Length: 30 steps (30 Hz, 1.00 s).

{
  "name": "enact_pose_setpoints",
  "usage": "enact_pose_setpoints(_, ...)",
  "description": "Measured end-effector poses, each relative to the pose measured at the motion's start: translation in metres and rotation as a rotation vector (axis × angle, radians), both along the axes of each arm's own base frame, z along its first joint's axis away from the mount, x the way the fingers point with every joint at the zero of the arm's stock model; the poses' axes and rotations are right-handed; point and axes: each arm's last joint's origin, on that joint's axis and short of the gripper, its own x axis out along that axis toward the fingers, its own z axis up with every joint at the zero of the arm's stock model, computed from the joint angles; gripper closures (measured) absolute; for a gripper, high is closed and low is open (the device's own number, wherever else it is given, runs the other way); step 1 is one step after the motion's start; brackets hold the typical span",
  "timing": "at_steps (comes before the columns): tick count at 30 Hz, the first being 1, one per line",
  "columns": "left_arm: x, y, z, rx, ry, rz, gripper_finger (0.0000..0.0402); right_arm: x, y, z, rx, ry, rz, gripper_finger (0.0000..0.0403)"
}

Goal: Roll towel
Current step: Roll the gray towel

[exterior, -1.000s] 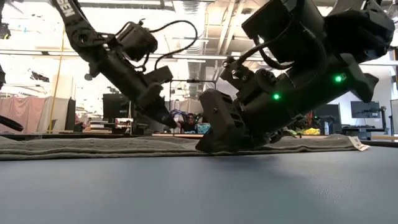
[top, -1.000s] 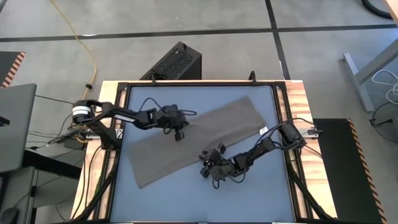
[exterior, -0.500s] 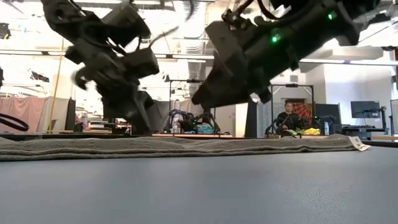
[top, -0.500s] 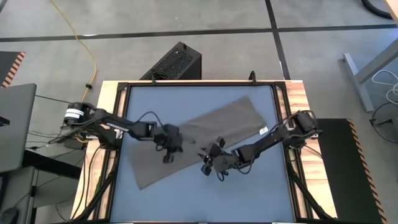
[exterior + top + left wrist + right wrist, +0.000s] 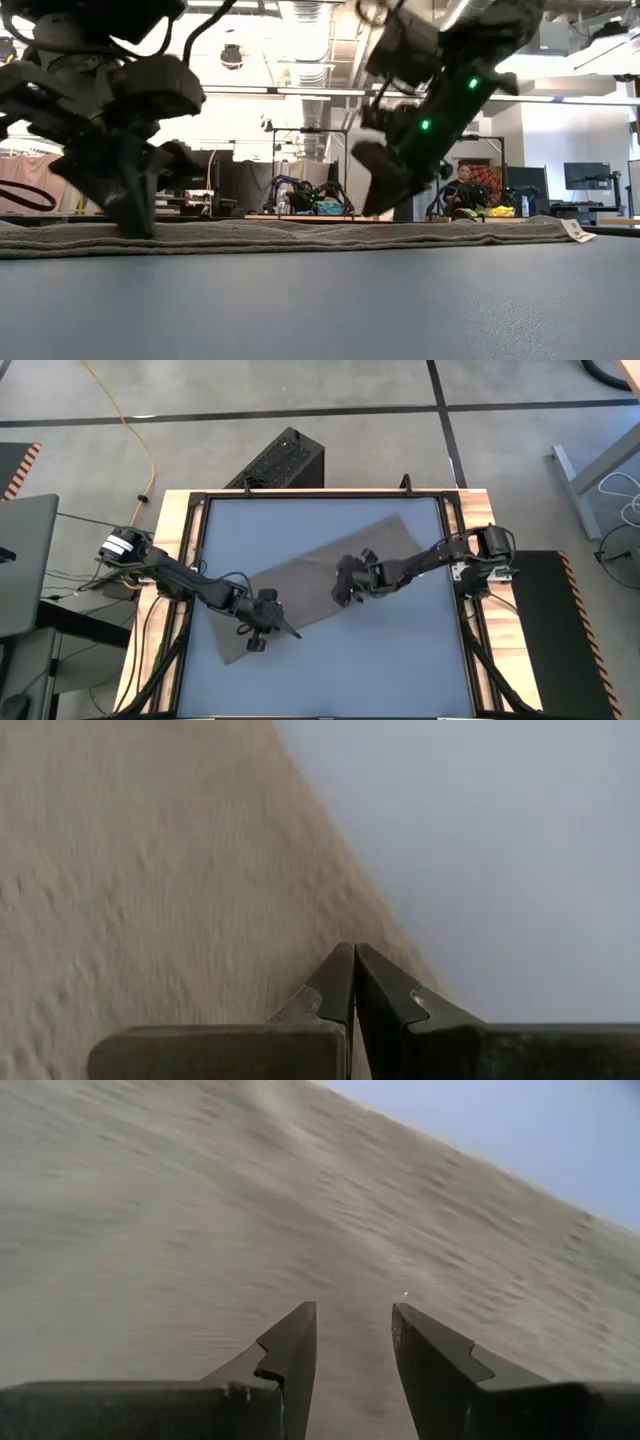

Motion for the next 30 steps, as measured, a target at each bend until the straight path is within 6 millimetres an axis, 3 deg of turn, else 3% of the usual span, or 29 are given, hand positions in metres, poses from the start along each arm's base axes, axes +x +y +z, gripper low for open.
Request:
enact_pose_setpoints(7, -0.01, -0.009, -0.006, -0.032, 0.053, 0.022, 0.0401, -0.015, -0.046, -0.016, 0.008, 0.023, -0.134, 0.0245)
enact_pose_setpoints(16, -0.018, -0.018, -0.009, -0.132, 0.139, -0.028, 0.0401, -0.028, -0.076, -0.03, 0.045, -0.07, -0.167, 0.0245)
enact_pose_setpoints(22, -0.017, -0.017, 0.019, -0.102, 0.012, -0.084, 0.0401, -0.028, -0.084, -0.026, 0.025, -0.075, -0.12, 0.0245)
enact_pose_setpoints(30, -0.028, 0.003, 0.057, 0.049, -0.162, 0.004, 0.0401, -0.03, -0.08, -0.002, 0.085, -0.145, -0.05, 0.0245)
